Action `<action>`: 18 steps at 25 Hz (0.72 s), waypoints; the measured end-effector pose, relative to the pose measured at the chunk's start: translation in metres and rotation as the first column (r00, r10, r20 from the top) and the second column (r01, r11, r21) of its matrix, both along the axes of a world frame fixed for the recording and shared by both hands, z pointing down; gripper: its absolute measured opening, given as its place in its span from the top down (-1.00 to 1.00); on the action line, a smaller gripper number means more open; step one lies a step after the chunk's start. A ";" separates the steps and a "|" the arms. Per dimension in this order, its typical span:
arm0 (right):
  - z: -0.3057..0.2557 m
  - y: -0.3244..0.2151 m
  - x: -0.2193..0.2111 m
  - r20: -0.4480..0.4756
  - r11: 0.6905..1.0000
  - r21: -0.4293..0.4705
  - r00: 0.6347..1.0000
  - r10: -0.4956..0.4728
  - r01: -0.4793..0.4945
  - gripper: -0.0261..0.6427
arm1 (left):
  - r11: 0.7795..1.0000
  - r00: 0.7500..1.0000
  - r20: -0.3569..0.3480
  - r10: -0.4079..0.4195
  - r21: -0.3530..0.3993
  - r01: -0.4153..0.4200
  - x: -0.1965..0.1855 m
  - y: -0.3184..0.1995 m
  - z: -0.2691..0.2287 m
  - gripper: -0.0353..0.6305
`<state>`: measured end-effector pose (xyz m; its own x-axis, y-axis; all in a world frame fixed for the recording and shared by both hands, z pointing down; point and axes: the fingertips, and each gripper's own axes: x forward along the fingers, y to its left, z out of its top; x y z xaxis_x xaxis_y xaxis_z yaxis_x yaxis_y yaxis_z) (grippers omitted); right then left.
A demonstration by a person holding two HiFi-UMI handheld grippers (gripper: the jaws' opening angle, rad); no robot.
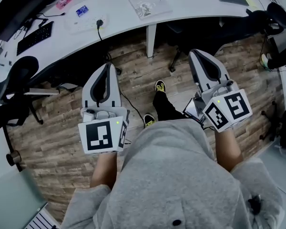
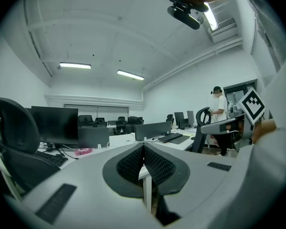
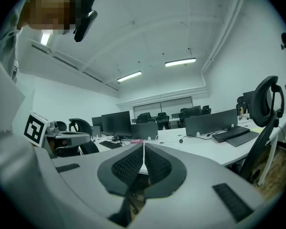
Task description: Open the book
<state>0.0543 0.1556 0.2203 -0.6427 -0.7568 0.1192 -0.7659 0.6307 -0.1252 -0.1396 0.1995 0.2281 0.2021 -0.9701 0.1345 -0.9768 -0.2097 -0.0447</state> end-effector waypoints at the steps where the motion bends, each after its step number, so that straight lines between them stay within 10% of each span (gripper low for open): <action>1: 0.002 -0.006 0.002 -0.001 1.000 -0.005 1.000 0.005 -0.005 0.83 | 1.000 1.000 0.002 0.007 -0.004 -0.007 0.003 -0.007 0.002 0.87; 18: 0.034 -0.123 0.018 0.034 0.992 -0.126 0.999 0.013 -0.008 0.83 | 0.996 0.999 0.008 0.032 -0.085 -0.031 0.030 -0.128 0.020 0.87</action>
<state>0.0718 0.0326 0.2538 -0.6404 -0.7438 0.1914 -0.7660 0.6003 -0.2298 -0.1097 0.0714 0.2478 0.2307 -0.9482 0.2182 -0.9693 -0.2436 -0.0341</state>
